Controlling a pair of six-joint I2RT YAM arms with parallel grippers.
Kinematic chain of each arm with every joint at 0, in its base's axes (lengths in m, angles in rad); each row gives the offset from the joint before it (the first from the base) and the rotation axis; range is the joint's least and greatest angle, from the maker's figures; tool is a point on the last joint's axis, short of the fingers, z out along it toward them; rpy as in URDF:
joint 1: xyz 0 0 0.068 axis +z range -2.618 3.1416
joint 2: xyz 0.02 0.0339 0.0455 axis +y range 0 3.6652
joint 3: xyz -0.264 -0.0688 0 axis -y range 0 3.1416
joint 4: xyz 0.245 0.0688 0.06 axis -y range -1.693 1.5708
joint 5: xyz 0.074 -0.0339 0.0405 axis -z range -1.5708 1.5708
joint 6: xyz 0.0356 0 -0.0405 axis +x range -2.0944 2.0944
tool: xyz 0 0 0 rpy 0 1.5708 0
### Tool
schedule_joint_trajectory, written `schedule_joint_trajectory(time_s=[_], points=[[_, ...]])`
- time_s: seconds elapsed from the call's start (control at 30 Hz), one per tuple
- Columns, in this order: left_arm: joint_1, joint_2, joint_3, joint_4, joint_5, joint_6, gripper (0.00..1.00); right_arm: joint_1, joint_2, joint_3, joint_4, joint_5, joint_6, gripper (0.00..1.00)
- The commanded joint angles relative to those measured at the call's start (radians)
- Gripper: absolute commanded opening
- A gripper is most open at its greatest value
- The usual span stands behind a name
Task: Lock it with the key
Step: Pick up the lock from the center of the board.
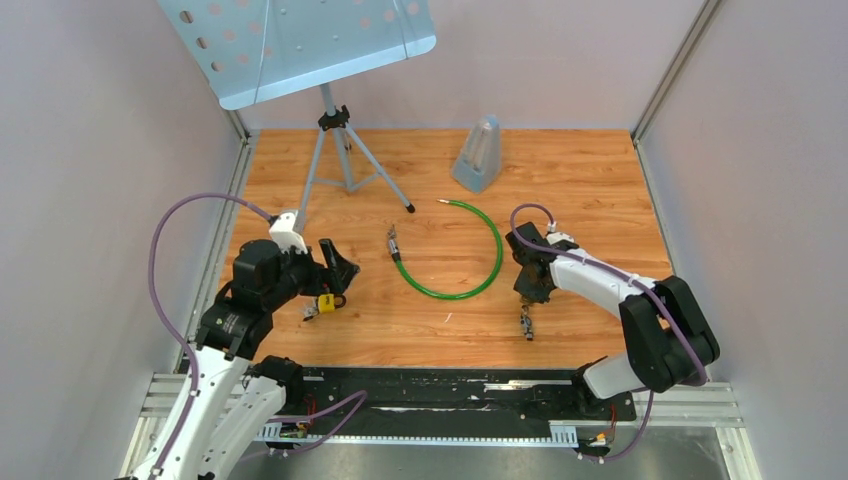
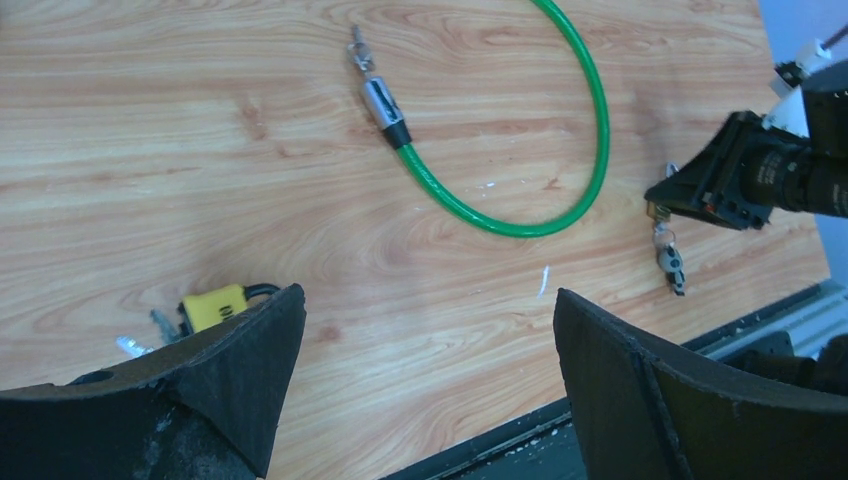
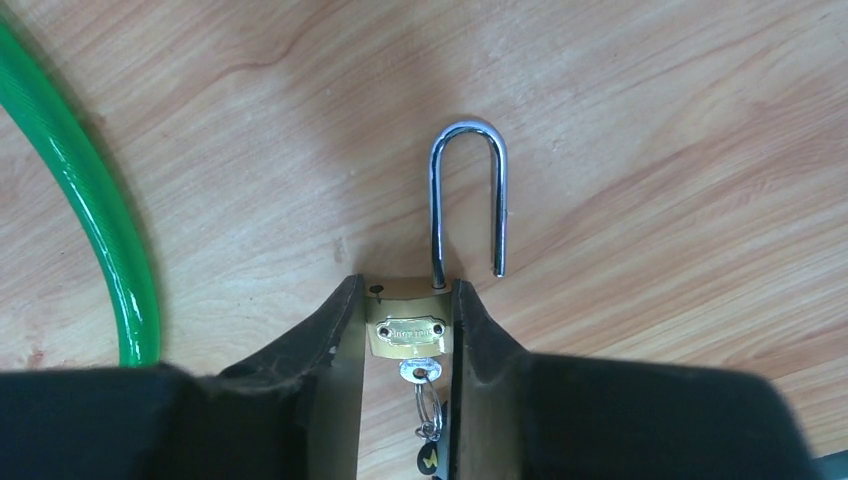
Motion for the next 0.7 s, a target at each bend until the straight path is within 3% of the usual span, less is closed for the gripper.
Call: schedule_joint_trajectory(time_s=[0.0, 0.2, 0.33, 0.5, 0.67], points=[[0.005, 0.003, -0.062, 0.166, 0.187, 0.033, 0.98, -0.001, -0.012, 0.021, 0.032, -0.063, 0.04, 0.15], [0.003, 0.051, -0.166, 0.424, 0.354, -0.042, 0.97, 0.044, -0.156, 0.071, 0.118, -0.224, 0.2, 0.15], [-0.032, 0.128, -0.177, 0.601, 0.402, -0.08, 0.97, 0.127, -0.217, 0.113, 0.203, -0.197, 0.292, 0.15], [-0.201, 0.248, -0.127, 0.767, 0.308, -0.031, 0.93, 0.256, -0.242, 0.197, 0.337, -0.104, 0.273, 0.15], [-0.295, 0.364, -0.088, 0.925, 0.232, 0.003, 0.88, 0.354, -0.243, 0.282, 0.431, 0.028, 0.169, 0.14]])
